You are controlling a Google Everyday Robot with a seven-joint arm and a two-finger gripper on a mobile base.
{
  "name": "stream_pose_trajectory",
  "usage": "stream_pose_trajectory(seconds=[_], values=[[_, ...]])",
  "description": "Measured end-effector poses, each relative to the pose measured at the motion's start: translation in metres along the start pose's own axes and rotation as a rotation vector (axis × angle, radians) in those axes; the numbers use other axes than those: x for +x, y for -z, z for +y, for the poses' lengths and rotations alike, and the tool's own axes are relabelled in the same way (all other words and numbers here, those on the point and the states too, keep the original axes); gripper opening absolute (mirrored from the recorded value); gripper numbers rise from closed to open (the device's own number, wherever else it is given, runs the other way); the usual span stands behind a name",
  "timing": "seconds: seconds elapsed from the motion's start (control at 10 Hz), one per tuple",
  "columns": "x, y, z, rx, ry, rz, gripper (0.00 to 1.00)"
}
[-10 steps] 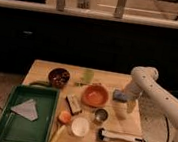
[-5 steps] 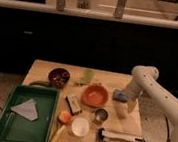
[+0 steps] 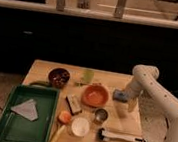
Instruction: Place sponge in table surface
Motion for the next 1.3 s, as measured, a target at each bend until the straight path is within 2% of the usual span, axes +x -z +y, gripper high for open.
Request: stream_pose_trajectory(seconds=[0.3,0.4,0.5,0.7,1.3], values=[[0.002,-0.001,0.001,0.0,-0.004,-0.004,0.8],[0.003,0.004,0.001,0.017,-0.007,-0.003,0.8],[0.006,0.012,0.0,0.052,-0.015,-0.004,0.8],[0.007,0.021,-0.001,0.087,-0.024,-0.007,0.8],[0.005,0.021,-0.02,0.132,-0.05,-0.016,0.8]])
